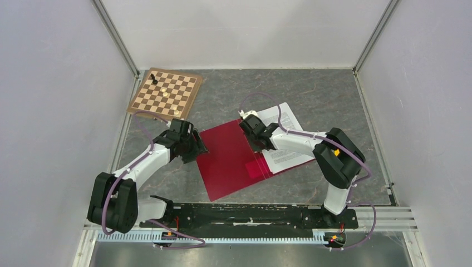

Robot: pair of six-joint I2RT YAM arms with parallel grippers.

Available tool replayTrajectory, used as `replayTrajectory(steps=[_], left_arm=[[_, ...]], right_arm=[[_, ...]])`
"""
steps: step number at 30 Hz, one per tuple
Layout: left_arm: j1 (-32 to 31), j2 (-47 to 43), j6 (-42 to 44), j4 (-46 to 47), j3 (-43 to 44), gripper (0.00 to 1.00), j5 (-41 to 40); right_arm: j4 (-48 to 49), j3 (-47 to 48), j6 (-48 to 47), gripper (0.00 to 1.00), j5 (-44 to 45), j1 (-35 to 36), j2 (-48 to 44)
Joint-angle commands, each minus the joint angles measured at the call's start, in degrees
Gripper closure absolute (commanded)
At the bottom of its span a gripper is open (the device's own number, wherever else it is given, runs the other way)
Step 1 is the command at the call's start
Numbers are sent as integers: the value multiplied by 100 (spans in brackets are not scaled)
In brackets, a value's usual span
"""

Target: Put the files into the folder

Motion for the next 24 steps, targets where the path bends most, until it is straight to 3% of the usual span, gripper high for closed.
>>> replayTrajectory(steps=[1, 16, 24], left_arm=[[30, -327, -221, 584, -328, 29, 382], [38, -1357, -322, 876, -908, 23, 453], [38, -1457, -542, 1904, -1269, 21, 934]], right_arm=[[-120, 451, -43, 100, -226, -189, -480], [-258, 493, -43, 100, -571, -651, -1021], [-393, 539, -125, 100, -786, -869, -1260]])
